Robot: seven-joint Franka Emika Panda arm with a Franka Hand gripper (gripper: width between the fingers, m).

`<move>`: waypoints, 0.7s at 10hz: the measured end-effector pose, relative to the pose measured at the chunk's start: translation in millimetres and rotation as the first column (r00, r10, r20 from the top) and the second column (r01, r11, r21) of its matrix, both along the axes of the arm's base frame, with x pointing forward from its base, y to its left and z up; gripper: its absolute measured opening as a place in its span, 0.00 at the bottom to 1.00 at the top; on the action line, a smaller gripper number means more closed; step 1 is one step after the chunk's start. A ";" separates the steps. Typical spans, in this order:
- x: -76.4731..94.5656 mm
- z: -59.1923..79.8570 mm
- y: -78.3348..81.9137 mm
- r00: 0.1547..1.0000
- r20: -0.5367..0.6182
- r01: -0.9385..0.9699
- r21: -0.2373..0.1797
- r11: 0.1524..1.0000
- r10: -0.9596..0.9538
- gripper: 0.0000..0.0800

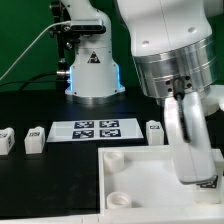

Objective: Assemble one leg

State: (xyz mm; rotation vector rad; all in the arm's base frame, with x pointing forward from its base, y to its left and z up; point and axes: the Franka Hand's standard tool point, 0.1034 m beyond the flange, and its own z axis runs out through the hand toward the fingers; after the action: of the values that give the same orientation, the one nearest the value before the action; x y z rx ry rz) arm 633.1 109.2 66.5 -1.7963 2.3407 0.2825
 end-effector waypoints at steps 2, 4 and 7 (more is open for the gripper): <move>-1.1 -1.4 0.3 1.000 -0.002 -0.006 0.000 1.000 0.006 0.68; -1.5 -1.2 1.3 1.000 -0.001 -0.008 0.000 1.000 0.008 0.78; -9.5 8.9 8.8 1.000 0.011 -0.016 0.004 1.000 0.016 0.81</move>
Offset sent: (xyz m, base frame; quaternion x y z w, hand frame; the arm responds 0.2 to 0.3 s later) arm 0.0000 0.0000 0.0000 0.0000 0.0000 0.0000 1.0000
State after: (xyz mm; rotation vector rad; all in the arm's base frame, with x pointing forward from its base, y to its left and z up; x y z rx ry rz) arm 623.5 118.0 75.3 -1.8111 2.3172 0.2790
